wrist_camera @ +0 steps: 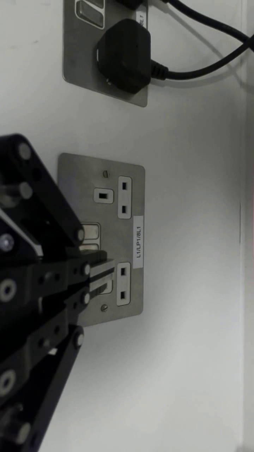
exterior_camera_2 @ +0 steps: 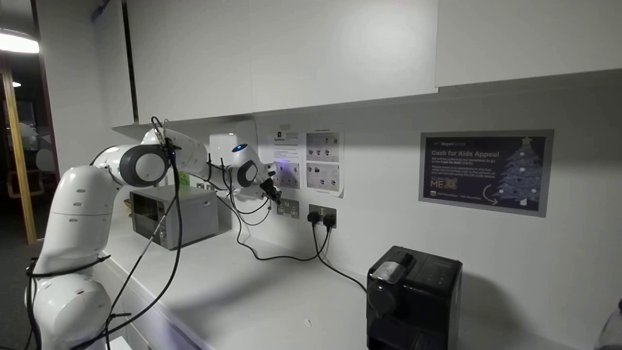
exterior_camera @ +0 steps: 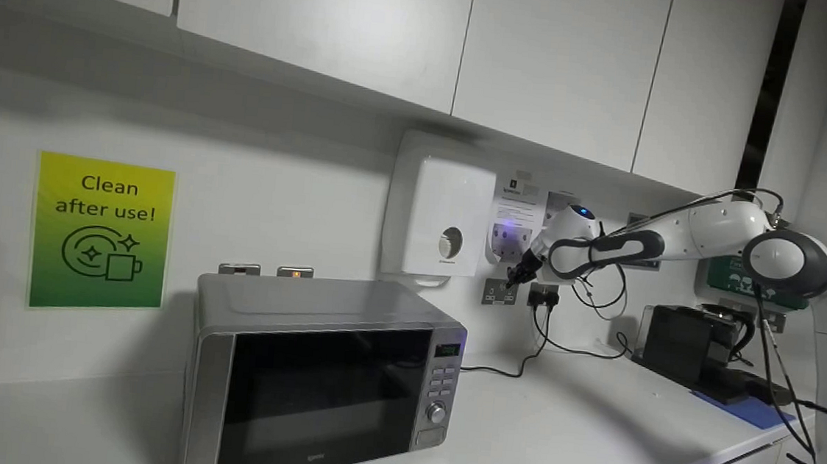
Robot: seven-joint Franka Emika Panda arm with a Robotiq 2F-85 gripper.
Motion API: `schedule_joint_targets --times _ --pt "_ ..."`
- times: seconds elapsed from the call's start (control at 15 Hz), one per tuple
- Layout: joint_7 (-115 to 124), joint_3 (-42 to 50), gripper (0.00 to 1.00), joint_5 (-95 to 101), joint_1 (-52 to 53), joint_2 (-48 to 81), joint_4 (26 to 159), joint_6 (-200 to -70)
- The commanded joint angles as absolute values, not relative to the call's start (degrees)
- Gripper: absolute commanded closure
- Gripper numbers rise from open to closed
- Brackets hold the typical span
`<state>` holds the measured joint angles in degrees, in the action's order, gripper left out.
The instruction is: Turn off the leftmost socket switch on the wall
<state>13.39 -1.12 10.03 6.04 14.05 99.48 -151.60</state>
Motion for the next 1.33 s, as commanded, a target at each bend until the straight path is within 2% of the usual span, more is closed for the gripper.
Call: schedule_joint_targets --times 0.0,1.27 --pt "14.5 0.3 1.0 12.4 7.0 15.1 98.5 -153.6" --pt "16.3 2.5 1.0 14.9 8.3 17.5 97.1 -156.0"
